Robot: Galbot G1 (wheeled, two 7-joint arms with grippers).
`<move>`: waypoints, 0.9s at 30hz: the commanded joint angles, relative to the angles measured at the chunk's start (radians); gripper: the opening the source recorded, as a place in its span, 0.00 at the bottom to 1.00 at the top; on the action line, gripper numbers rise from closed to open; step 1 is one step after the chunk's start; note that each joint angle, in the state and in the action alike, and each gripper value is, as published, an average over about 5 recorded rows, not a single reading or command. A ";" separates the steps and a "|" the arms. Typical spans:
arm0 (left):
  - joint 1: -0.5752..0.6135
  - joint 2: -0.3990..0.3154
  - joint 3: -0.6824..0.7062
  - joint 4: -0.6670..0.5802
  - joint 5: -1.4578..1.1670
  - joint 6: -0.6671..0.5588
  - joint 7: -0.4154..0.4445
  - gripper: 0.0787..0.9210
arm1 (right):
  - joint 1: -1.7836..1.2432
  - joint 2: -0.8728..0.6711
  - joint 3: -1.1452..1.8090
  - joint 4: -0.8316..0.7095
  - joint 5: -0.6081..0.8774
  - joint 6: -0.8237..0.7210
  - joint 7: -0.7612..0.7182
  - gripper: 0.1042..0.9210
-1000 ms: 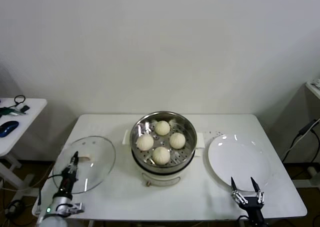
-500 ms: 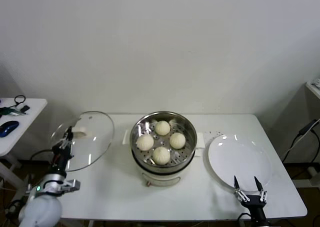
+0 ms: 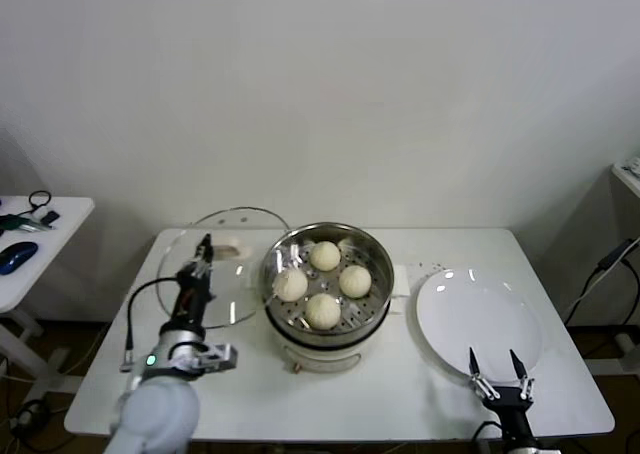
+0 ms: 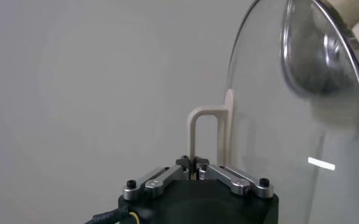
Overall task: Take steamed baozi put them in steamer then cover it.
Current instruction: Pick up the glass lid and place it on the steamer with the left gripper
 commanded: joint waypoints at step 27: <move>-0.191 -0.383 0.415 0.204 0.452 0.177 0.145 0.06 | 0.004 -0.024 0.013 -0.023 0.029 0.054 0.016 0.88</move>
